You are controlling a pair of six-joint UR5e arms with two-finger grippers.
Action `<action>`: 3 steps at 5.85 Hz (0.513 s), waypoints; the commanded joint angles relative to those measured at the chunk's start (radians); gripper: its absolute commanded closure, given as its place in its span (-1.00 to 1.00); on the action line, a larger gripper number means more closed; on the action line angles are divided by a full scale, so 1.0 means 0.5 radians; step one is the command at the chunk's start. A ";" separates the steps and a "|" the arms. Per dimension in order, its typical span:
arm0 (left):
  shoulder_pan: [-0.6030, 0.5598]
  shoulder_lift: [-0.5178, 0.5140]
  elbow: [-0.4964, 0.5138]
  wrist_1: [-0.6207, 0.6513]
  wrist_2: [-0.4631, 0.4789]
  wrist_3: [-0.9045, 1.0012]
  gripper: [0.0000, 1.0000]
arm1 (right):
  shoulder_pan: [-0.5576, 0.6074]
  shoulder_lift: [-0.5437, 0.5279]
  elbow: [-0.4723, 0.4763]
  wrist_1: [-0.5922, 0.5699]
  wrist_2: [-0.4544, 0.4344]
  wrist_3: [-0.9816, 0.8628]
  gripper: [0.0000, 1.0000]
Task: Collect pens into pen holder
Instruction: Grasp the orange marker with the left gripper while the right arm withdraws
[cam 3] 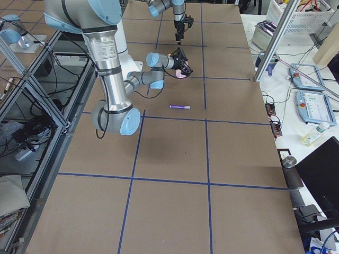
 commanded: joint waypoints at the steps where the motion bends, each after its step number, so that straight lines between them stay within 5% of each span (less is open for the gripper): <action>1: -0.049 -0.151 0.313 0.066 -0.252 -0.003 -0.58 | 0.484 -0.106 0.025 -0.237 0.886 0.012 -0.97; 2: -0.059 -0.188 0.430 0.049 -0.347 -0.015 -0.53 | 0.633 -0.161 0.026 -0.244 1.183 0.015 -0.97; 3: -0.095 -0.194 0.467 0.042 -0.509 -0.058 -0.53 | 0.643 -0.177 0.023 -0.244 1.198 0.009 -0.97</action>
